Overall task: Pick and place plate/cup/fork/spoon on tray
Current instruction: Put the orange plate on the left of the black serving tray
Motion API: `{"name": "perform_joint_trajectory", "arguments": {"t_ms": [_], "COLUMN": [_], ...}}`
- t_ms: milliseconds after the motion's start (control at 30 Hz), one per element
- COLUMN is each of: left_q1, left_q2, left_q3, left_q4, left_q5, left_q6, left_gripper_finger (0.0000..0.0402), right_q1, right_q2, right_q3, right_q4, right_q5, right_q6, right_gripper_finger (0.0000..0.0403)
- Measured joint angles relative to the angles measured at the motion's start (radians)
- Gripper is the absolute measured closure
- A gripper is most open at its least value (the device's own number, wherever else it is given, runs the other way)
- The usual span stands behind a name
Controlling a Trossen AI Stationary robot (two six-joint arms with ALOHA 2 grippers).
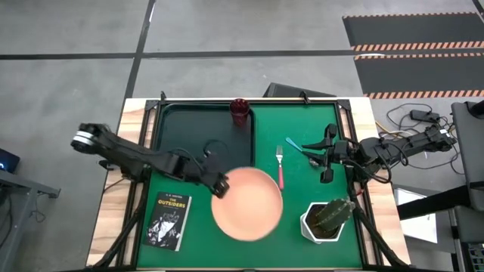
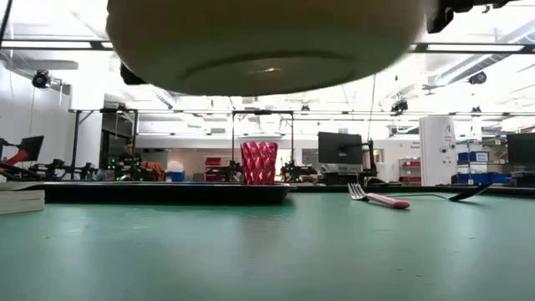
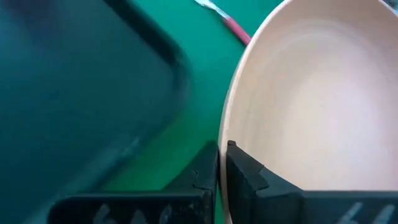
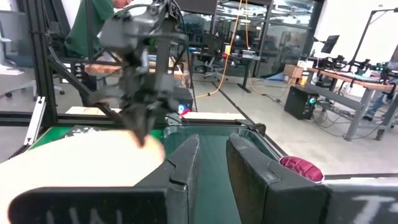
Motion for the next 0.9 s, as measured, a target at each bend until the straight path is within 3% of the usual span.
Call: {"name": "perform_joint_trajectory", "arguments": {"t_ms": [200,333,700,900], "left_q1": [0.099,0.203,0.475,0.553], "left_q2": [-0.164,-0.274,-0.515,-0.571], "left_q3": [-0.032,-0.107,-0.347,-0.425], "left_q4": [-0.217,-0.259,-0.29,-0.284], "left_q5": [-0.134,-0.185,-0.193,-0.302], "left_q6": [0.01,0.015,0.039,-0.012], "left_gripper_finger": [0.0401,0.0402,0.0401,0.0401], "right_q1": [0.0,0.0,0.0,0.0], "right_q2": [0.0,0.0,0.0,0.0], "right_q3": [0.0,0.0,0.0,0.0], "right_q4": [0.0,0.0,0.0,0.0], "right_q5": [0.0,0.0,0.0,0.0], "right_q6": [0.005,0.009,0.009,0.009], "right_gripper_finger": [0.0335,0.0335,0.0335,0.0335]}}
